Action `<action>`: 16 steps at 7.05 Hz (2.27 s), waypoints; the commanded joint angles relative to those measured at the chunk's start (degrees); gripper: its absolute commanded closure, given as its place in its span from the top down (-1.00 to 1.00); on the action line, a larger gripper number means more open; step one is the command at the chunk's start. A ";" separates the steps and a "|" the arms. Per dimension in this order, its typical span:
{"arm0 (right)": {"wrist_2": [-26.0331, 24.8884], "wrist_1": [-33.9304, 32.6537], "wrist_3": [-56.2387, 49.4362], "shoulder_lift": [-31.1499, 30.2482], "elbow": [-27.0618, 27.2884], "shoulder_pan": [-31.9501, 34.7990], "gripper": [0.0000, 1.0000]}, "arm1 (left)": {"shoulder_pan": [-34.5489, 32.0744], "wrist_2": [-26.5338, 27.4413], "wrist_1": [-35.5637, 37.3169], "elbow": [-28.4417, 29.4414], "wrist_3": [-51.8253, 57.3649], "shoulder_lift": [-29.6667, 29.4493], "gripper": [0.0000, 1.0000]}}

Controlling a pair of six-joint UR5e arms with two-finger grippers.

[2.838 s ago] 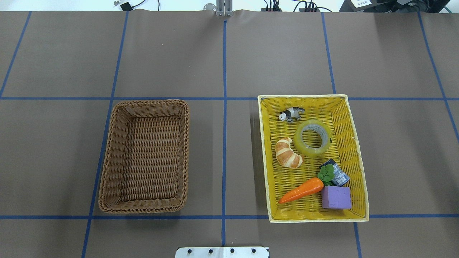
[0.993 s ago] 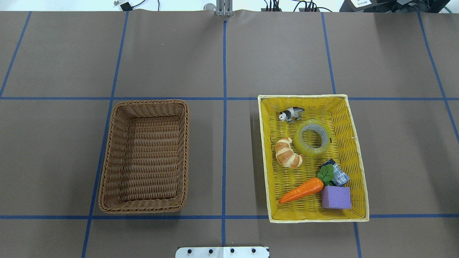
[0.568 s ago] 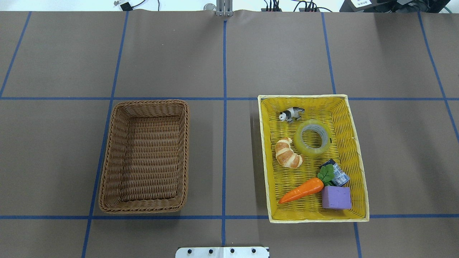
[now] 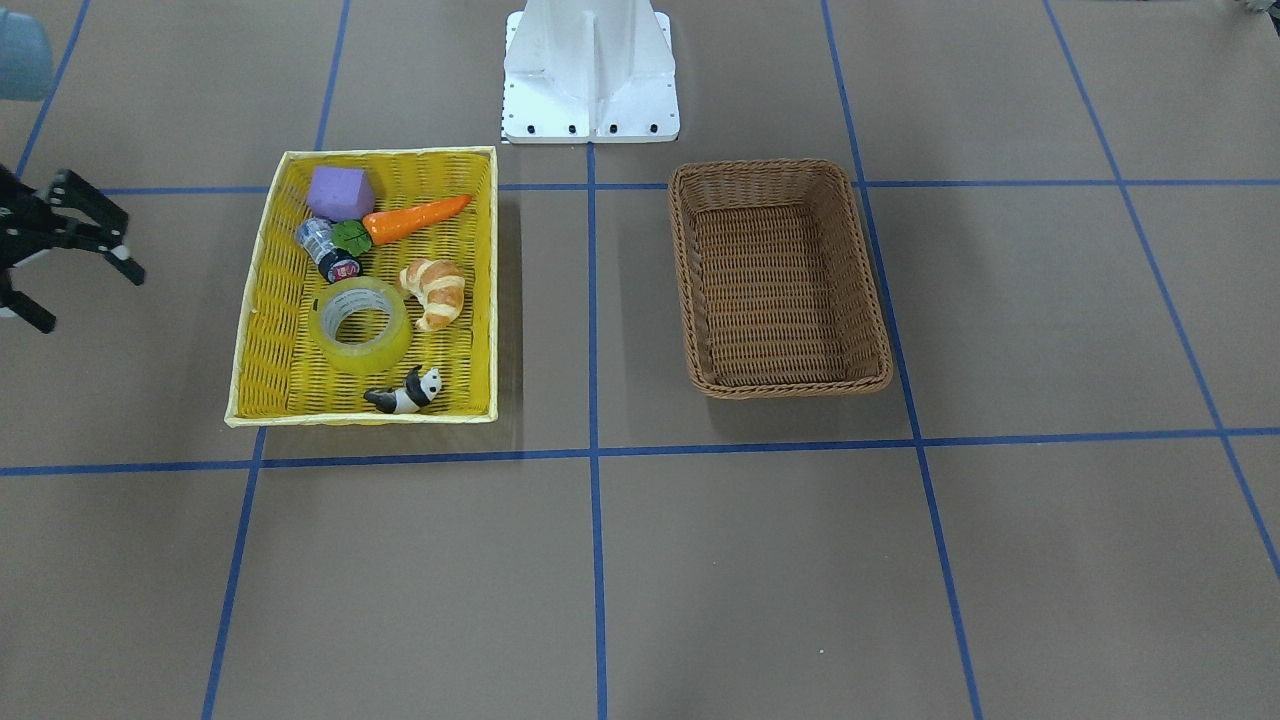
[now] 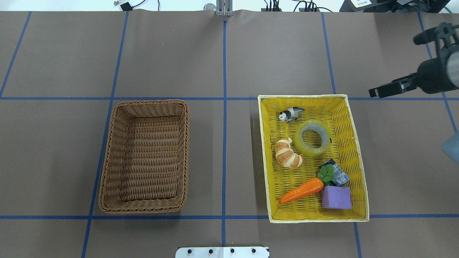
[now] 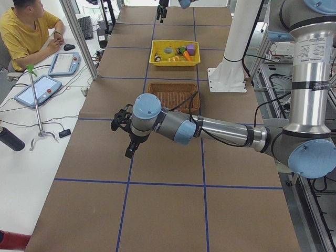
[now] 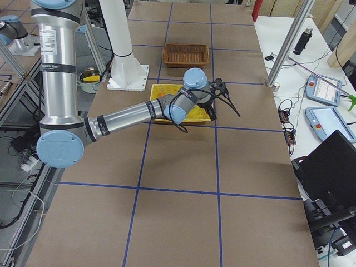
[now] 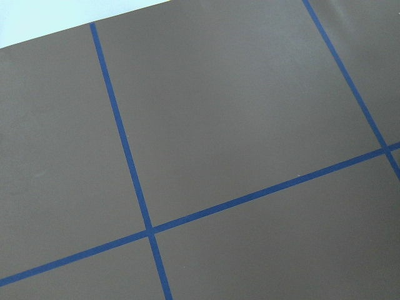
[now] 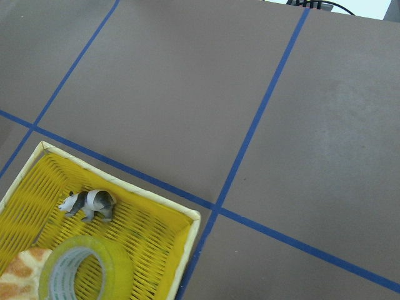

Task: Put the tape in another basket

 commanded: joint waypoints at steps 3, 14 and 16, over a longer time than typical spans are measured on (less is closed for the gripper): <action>-18.30 -13.81 0.51 6.65 -0.87 -19.11 0.81 | 0.02 0.01 -3.07 1.96 -0.02 0.06 0.99; -16.34 -19.35 -21.81 9.21 -4.41 -12.23 -1.00 | 0.02 -0.07 -4.92 3.29 -0.20 0.15 0.99; -9.23 -18.22 -20.77 10.43 -4.05 -4.06 -1.00 | 0.02 -0.51 -5.10 2.50 -0.46 -0.12 0.99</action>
